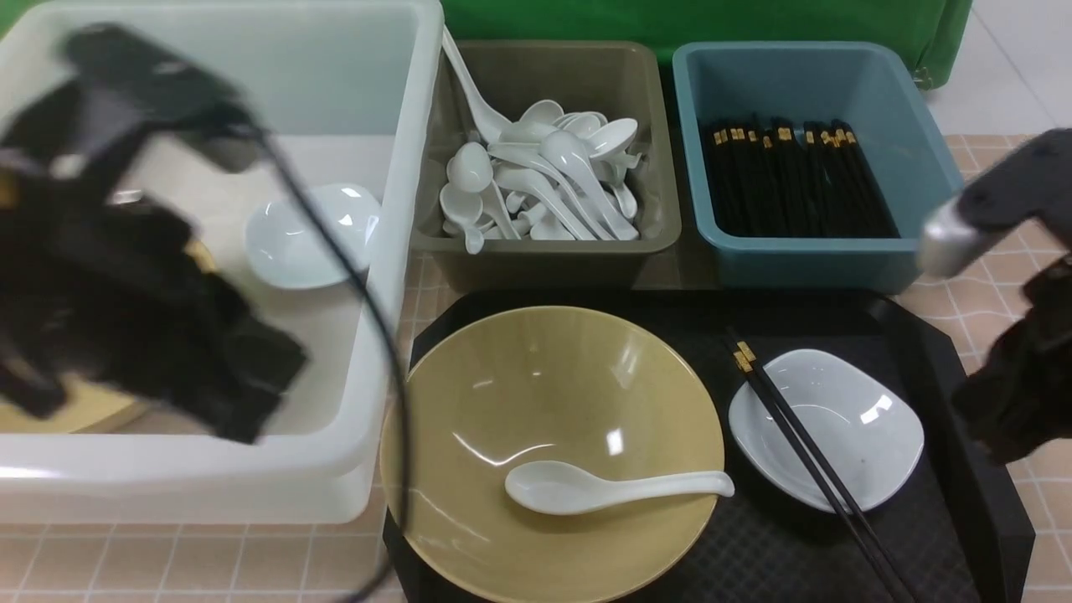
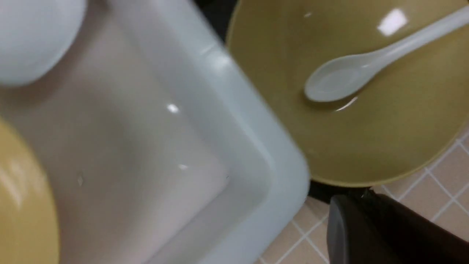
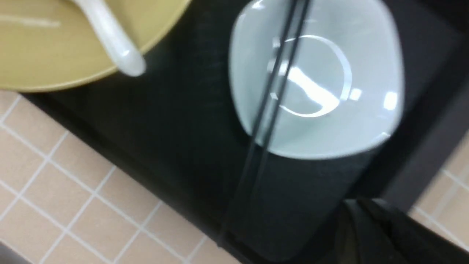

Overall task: On brown table put chopsticks spoon bowls plates into blue grey white boxes.
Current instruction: 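Move the grippers toward the tableware on the black tray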

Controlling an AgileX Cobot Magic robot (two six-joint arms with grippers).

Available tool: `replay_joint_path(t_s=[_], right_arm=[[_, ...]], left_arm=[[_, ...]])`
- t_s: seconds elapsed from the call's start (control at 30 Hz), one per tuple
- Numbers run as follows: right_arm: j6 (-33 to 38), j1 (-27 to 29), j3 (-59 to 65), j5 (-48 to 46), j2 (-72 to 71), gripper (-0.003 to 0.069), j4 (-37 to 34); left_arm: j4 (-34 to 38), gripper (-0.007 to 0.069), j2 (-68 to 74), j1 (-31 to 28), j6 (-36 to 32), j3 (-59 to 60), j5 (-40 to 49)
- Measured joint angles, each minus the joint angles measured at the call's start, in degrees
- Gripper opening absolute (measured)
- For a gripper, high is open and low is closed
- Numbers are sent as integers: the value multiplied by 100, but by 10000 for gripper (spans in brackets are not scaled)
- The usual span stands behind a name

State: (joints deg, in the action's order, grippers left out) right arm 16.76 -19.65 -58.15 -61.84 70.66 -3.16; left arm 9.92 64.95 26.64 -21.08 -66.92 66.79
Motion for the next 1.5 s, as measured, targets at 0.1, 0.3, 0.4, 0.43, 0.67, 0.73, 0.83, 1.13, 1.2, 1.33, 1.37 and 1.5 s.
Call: replay_joint_path(t_s=[0.1,0.3,0.4,0.43,0.67,0.73,0.83,1.13,1.2,1.33,1.37,1.5], right_arm=[[0,-258,0,250,437,71,0],[-7,-584,-219,368,1232,256,27],[-226,-619,-385,565,1576,376,109],[-370,-619,-455,665,1727,423,195],[-774,-619,-704,1042,2492,517,501],[-796,-619,-704,1115,2676,515,506],[-816,-619,-708,1208,2847,504,518],[-947,-619,-724,1389,3072,400,542],[-947,-619,-724,1402,3074,371,542],[-981,-619,-724,1402,3080,256,542],[-1027,-619,-731,1402,3085,196,542],[-1069,-619,-731,1402,3085,167,542]], left_arm=[[-411,4,583,883,-10,-430,-51],[-749,4,1154,1705,-15,-671,-68],[-758,4,1242,1785,-15,-692,17],[-762,4,1242,1785,-15,-690,47],[-949,4,1242,1785,-15,-702,201],[-992,4,1242,1785,-15,-702,201],[-992,4,1242,1785,-15,-702,201],[-1046,4,1242,1785,-15,-702,201],[-1053,4,1242,1785,-15,-702,196],[-1058,4,1242,1785,-15,-702,195],[-1058,4,1242,1785,-15,-702,168],[-1058,4,1242,1785,6,-702,104]])
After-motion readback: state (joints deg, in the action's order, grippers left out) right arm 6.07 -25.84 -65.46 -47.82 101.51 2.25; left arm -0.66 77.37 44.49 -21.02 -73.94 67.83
